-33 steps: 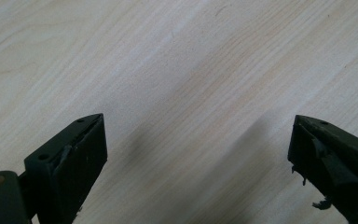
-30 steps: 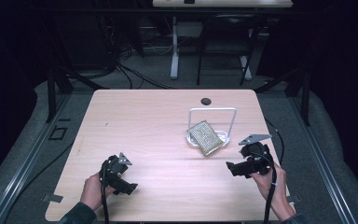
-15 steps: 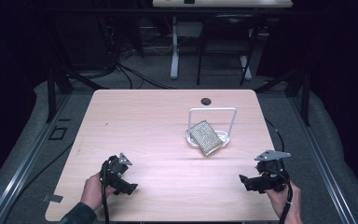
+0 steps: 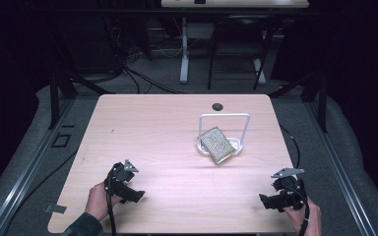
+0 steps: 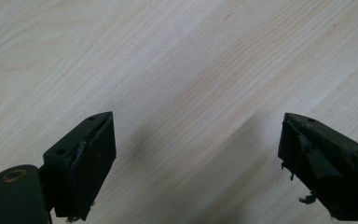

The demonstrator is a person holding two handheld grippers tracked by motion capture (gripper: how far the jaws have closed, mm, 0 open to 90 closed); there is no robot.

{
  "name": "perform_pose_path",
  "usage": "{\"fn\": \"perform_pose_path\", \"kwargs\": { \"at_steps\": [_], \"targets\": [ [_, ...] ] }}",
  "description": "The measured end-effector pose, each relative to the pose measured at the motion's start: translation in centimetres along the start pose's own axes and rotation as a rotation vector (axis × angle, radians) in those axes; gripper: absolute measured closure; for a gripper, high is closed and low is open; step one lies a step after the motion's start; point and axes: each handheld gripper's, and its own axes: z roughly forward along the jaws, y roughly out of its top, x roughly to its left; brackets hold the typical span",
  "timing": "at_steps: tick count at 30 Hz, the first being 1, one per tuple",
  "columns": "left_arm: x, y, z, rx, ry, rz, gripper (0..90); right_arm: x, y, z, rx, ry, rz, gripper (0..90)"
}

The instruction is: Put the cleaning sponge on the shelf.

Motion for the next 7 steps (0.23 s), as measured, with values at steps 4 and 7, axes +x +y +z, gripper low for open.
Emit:
{"fn": "perform_pose_path", "kwargs": {
  "at_steps": [4,7],
  "targets": [
    [-0.25,0.02,0.19,0.015,0.015,0.021,14.5,0.0,-0.05,0.42,0.021,-0.01,-0.016,6.4],
    [-0.23,0.11,-0.13,-0.008,0.02,0.019,15.1,0.12,-0.11,0.81,0.042,-0.013,-0.029,6.8]
  ]
}}
